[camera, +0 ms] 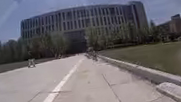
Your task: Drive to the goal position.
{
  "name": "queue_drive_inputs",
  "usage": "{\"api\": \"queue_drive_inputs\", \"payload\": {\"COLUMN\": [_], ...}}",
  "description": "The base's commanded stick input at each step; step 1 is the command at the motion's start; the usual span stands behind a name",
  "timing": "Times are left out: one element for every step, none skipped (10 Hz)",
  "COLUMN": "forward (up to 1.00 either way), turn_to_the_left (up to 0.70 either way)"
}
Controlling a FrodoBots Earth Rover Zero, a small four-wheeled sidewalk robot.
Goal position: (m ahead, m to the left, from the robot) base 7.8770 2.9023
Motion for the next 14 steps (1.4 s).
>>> {"api": "queue_drive_inputs", "payload": {"forward": [0.7, 0.7, 0.7, 0.7, 0.7, 0.7, 0.7, 0.7, 0.7, 0.7, 0.7, 0.7, 0.7, 0.7], "turn_to_the_left": [0.13, 0.29, 0.18, 0.04, 0.0, 0.0, 0.0, 0.0, 0.0, 0.0, 0.0, 0.0, 0.19, 0.35]}}
